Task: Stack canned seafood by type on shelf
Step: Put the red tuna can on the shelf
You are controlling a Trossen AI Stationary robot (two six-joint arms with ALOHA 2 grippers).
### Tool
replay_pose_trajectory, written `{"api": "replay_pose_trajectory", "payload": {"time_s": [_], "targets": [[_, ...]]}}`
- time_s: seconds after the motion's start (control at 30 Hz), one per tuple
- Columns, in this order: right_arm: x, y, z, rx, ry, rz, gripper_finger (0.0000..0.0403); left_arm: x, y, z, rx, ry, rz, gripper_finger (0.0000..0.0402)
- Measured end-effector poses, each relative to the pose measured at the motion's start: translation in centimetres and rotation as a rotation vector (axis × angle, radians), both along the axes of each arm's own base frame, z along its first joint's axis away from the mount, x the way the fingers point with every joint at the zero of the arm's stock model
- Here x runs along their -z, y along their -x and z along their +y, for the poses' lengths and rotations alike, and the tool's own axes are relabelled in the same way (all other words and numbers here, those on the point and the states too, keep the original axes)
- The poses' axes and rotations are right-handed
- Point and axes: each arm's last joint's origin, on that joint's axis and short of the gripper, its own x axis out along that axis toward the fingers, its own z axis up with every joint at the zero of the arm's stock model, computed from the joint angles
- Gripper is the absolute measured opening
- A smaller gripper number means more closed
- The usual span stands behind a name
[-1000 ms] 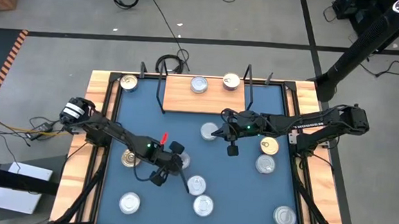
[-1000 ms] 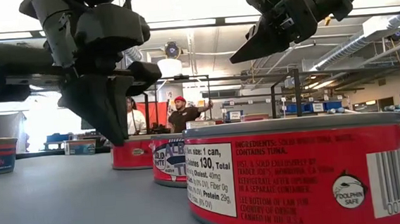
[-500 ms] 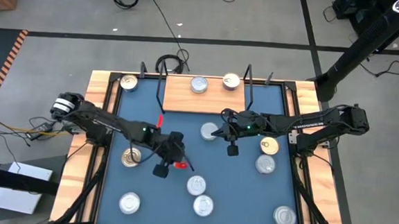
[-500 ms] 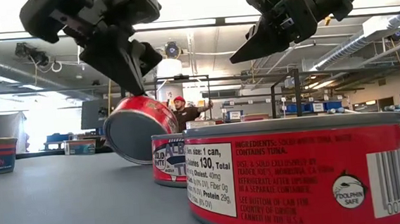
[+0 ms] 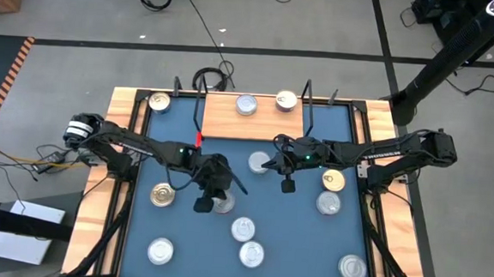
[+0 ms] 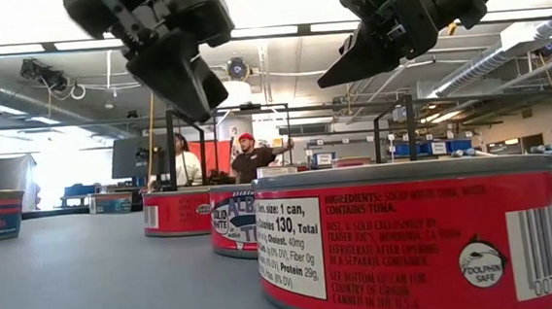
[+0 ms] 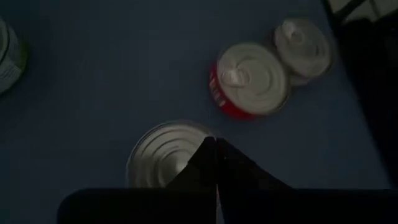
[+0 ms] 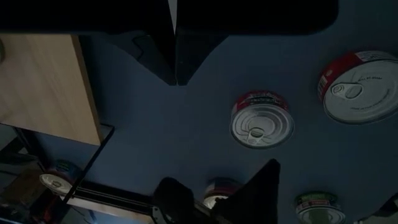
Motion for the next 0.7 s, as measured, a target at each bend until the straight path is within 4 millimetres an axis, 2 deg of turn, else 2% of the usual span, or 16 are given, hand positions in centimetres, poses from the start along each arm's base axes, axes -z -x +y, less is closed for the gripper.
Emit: {"api": "replay_pose_trajectory", "payload": {"time_s": [0.1, 0.23, 0.37, 0.53, 0.7], "targets": [[0.0, 0.0, 0.0, 0.000, 0.000, 0.002, 0.0009, 0.2, 0.4, -0.8, 0.050, -0.119, -0.002, 0.0014], [0.0, 0.0, 0.0, 0.000, 0.000, 0.002, 0.0009, 0.7, 0.9, -0.7, -0.053, -0.287, 0.054, 0.0044], [0.0, 0.0, 0.0, 0.000, 0.000, -0.002, 0.0010, 0.8, 0.9, 0.8, -0.154, -0.192, 0.116, 0.0057], [0.0, 0.0, 0.0, 0.000, 0.000, -0.004, 0.0010, 0.8, 0.8, 1.9, -0.183, -0.073, 0.137, 0.0055], [0.0, 0.0, 0.0, 0.000, 0.000, -0.004, 0.0010, 1.9, 0.3, 2.6, -0.223, -0.010, 0.198, 0.0056]]}}
